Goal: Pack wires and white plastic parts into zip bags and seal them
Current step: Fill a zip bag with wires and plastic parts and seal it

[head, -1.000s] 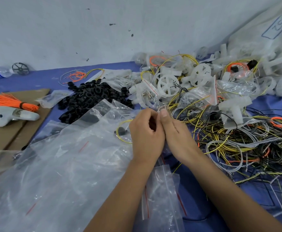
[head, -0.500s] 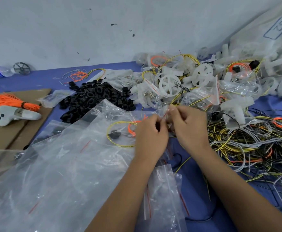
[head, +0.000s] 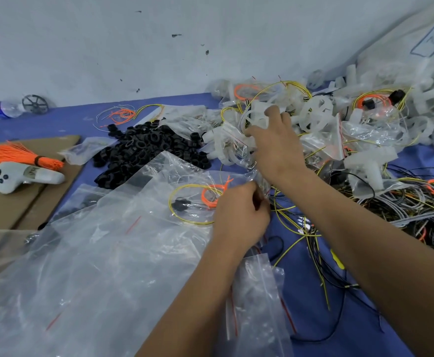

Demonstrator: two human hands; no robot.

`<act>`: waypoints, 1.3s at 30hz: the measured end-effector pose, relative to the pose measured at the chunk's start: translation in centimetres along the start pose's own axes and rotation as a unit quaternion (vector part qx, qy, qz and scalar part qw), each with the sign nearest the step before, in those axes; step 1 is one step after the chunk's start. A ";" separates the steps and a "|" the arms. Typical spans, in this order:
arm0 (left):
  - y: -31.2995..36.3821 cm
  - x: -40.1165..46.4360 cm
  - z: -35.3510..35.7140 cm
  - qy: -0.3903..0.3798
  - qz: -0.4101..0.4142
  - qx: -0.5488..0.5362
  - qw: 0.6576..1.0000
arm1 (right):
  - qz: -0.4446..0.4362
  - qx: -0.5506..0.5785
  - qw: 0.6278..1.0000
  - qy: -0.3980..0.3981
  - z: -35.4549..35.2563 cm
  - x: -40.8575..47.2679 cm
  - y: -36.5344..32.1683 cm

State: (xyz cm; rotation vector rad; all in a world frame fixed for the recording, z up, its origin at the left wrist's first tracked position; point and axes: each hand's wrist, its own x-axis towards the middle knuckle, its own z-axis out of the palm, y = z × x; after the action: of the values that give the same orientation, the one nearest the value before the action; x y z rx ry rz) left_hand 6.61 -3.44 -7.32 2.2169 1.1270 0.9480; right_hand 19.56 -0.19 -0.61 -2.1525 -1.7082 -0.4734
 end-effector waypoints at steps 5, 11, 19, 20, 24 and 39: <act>-0.1 0.1 0.1 0.000 -0.015 0.005 1.000 | 0.007 0.053 0.996 0.078 0.1 -1.1 0.7; 0.0 0.0 0.0 0.029 -0.047 -0.015 0.998 | 0.020 0.073 0.984 0.164 -1.4 -3.1 1.8; 0.2 -0.2 -0.4 0.111 -0.083 -0.015 0.990 | 0.113 0.326 0.912 0.221 -1.9 -7.6 2.8; 0.2 -0.2 -0.5 0.117 -0.088 -0.019 0.989 | 0.118 0.342 0.907 0.216 -1.9 -7.9 2.9; 0.3 -0.1 -0.7 0.154 -0.123 -0.058 0.979 | 0.125 0.341 0.906 0.219 -1.6 -8.5 3.0; 1.0 0.0 -1.9 0.297 -0.056 -0.302 0.904 | 0.188 0.688 0.698 0.057 -1.8 -9.0 -1.4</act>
State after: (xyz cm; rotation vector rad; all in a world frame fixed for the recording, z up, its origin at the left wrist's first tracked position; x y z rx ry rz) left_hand 5.67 -3.85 -5.41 1.3778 0.9892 1.7145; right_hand 16.16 -8.46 -3.18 -1.1392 -0.8502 0.6382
